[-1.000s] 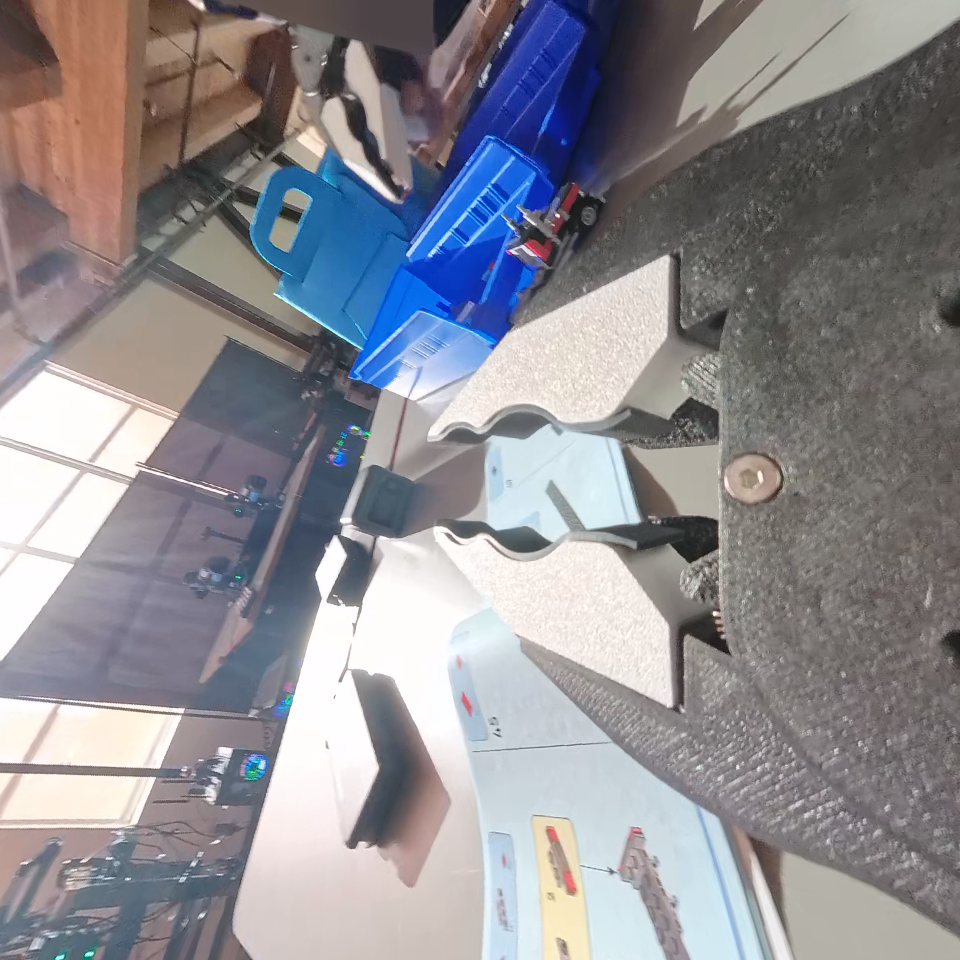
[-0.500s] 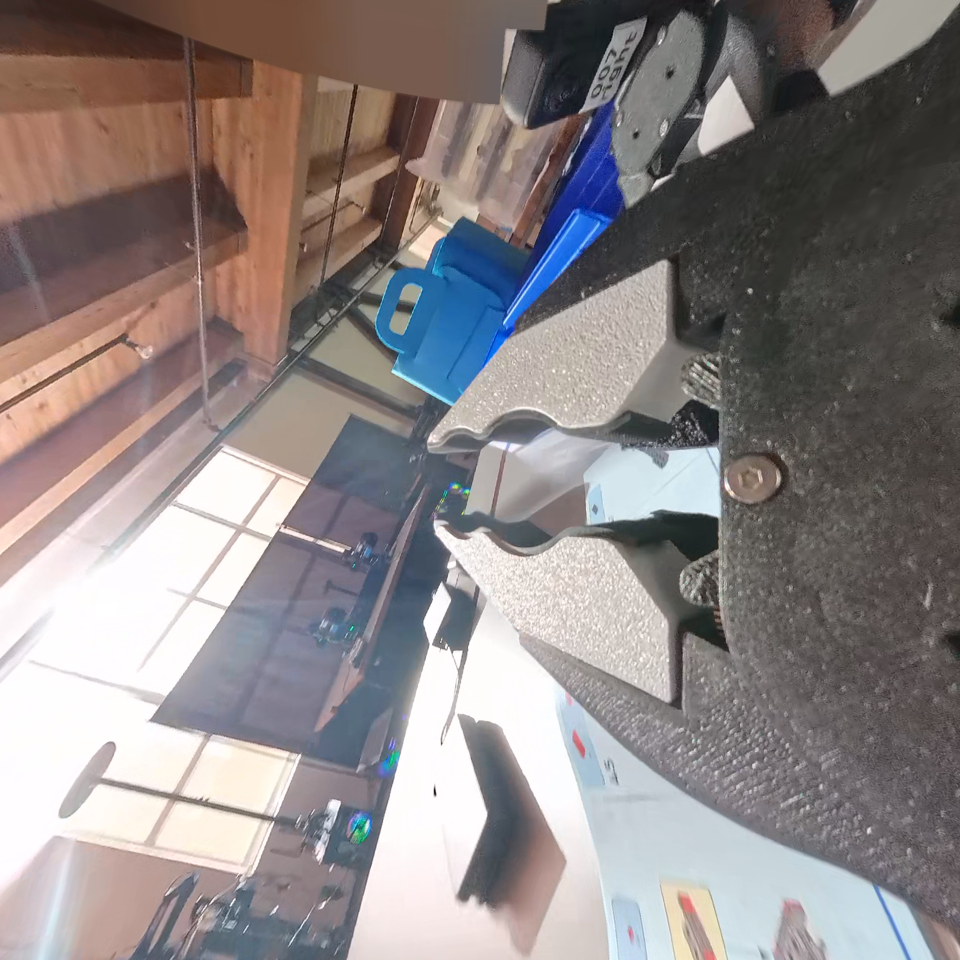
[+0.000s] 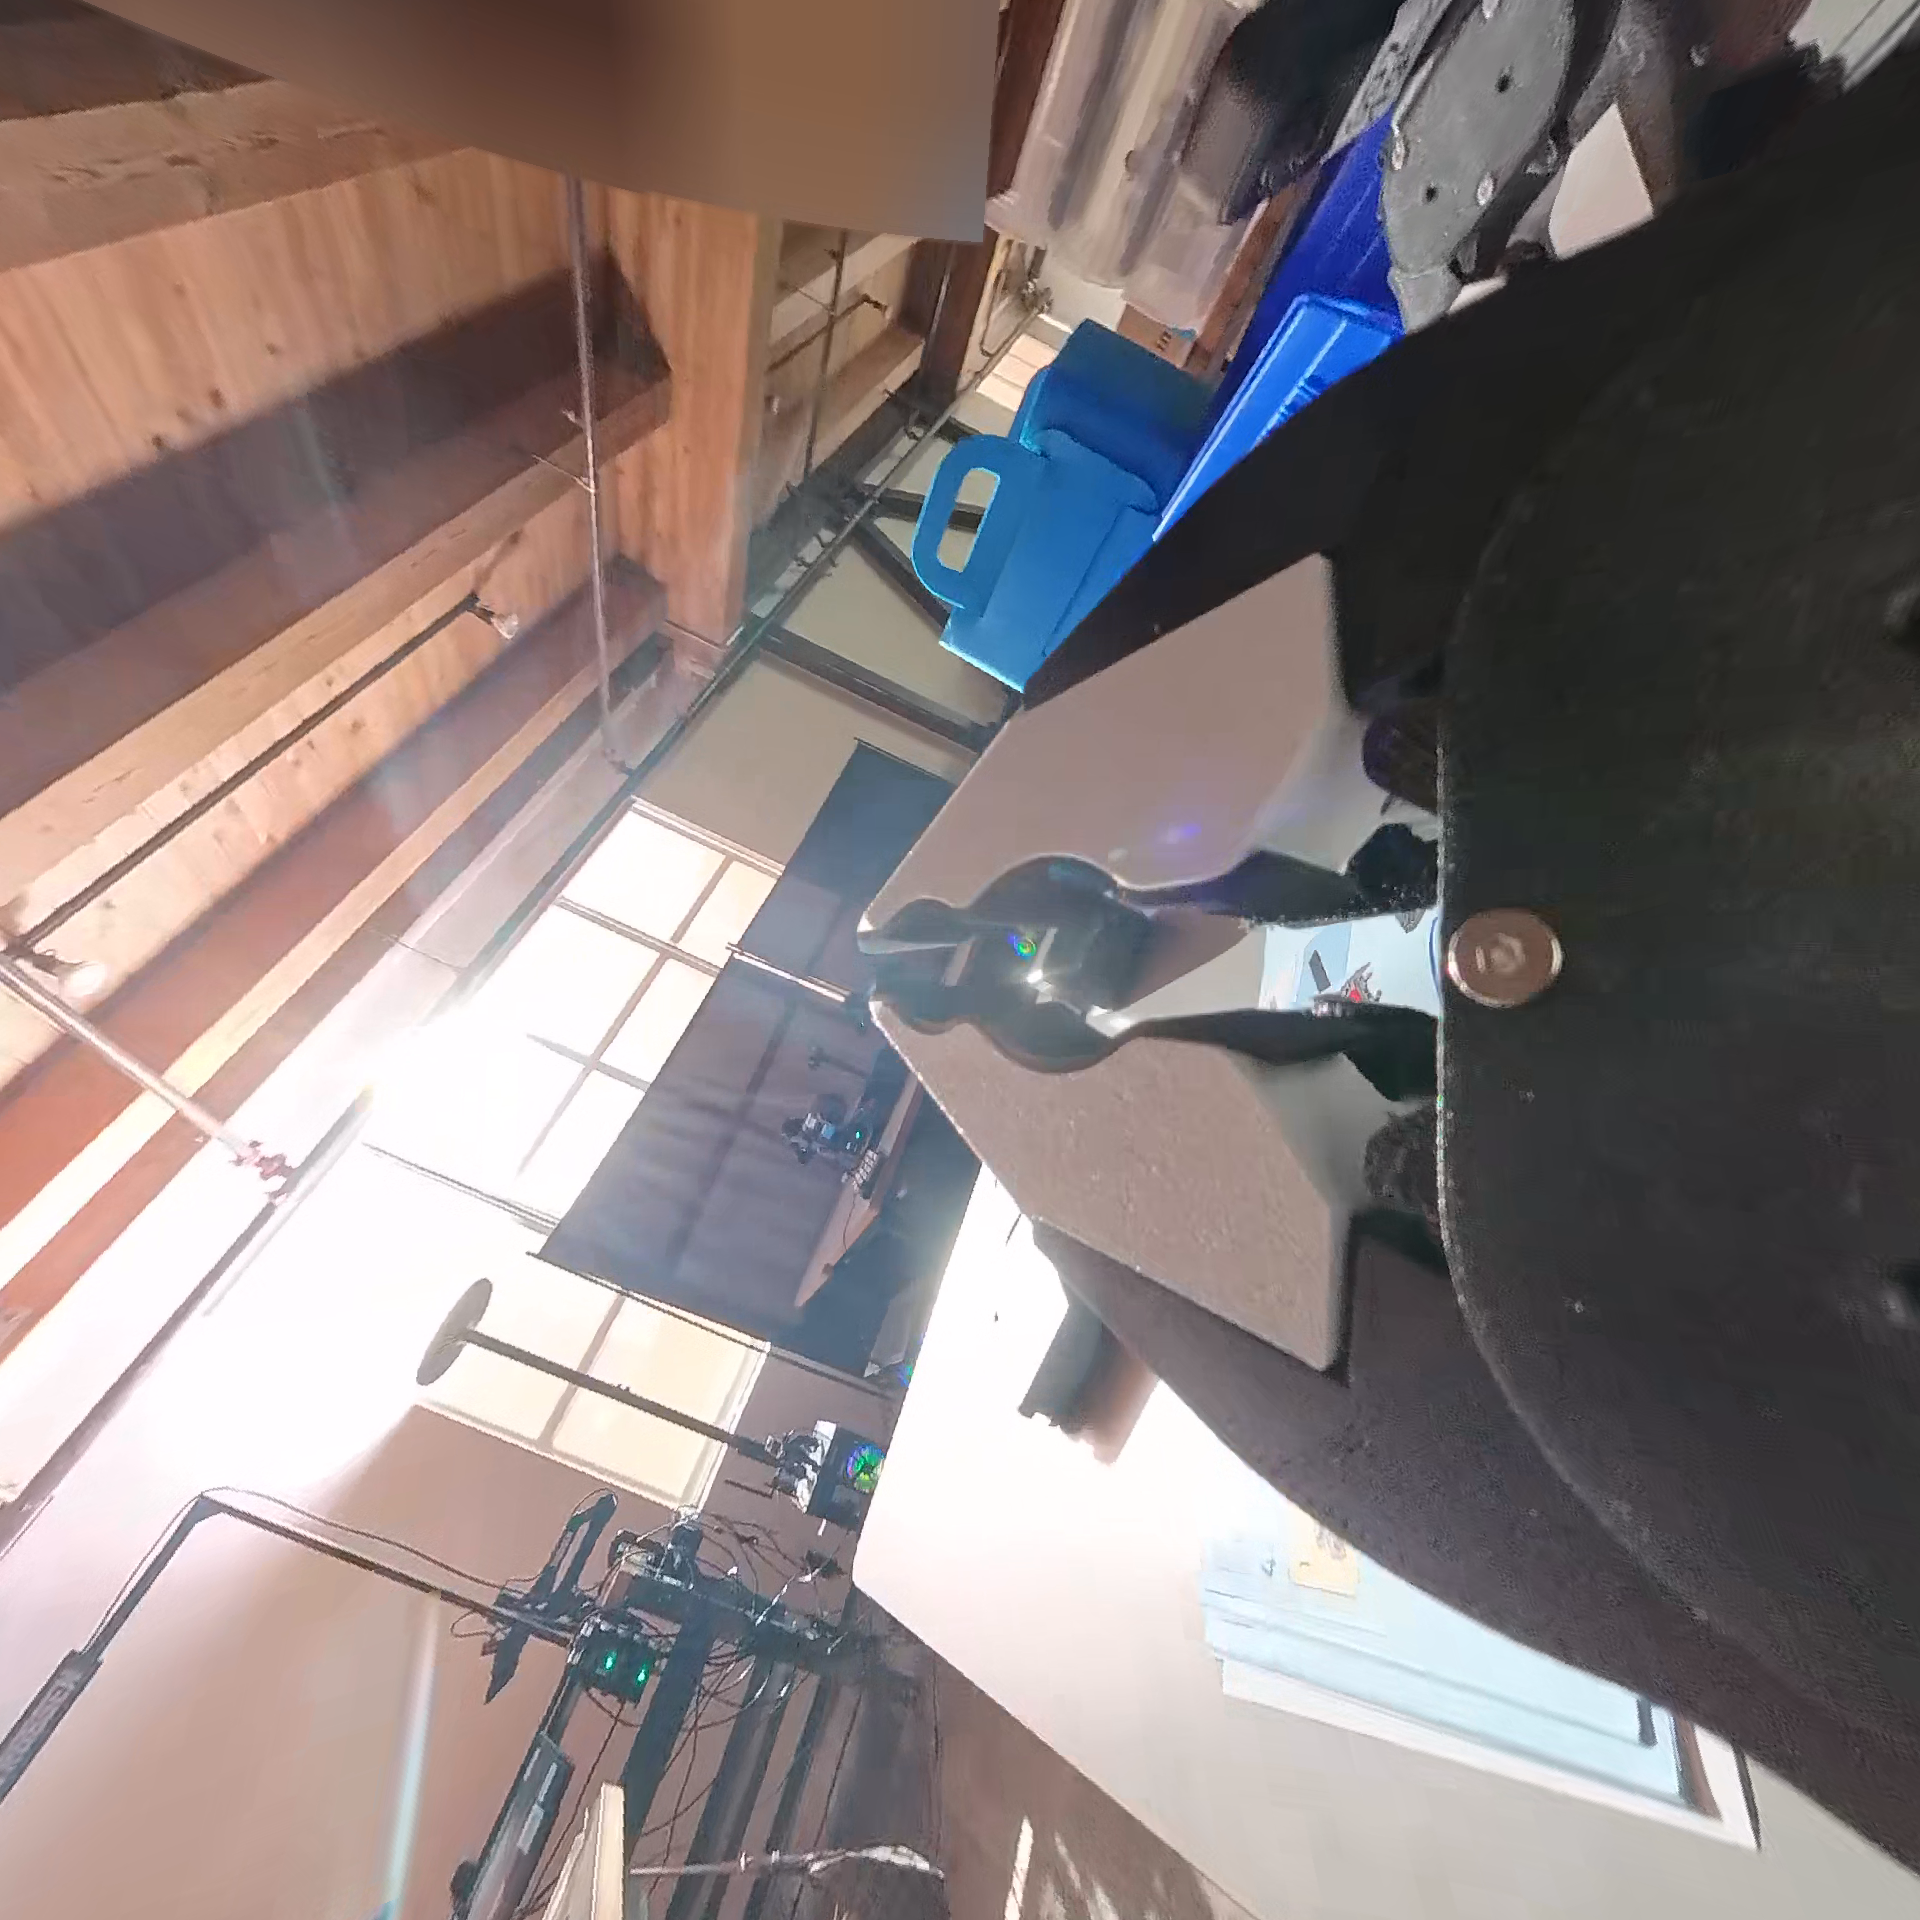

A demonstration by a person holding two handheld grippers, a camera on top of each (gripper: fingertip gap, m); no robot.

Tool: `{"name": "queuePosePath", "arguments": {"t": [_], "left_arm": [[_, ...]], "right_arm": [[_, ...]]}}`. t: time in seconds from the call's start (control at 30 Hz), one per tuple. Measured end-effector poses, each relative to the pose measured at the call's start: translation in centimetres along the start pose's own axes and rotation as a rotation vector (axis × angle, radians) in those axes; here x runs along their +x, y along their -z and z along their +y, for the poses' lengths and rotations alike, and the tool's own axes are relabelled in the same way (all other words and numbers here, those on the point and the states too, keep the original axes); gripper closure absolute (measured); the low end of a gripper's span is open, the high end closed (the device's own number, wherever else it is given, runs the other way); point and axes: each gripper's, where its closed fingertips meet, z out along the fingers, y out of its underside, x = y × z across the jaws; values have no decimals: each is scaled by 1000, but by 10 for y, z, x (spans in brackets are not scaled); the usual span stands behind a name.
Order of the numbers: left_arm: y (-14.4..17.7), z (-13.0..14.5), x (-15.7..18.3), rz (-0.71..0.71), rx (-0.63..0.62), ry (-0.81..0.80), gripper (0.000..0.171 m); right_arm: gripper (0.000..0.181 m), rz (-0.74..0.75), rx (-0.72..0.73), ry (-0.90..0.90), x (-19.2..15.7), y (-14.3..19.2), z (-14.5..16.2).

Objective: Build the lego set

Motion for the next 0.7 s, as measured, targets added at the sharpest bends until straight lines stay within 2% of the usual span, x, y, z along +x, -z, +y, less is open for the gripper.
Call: {"name": "queuePosePath", "arguments": {"t": [0.2, 0.7], "left_arm": [[4, -4, -4, 24, 13, 97, 164], [-5, 20, 5, 73, -119, 111, 163]], "right_arm": [[170, 23, -14, 12, 2, -3, 0], [161, 27, 78, -13, 4, 7, -8]]}}
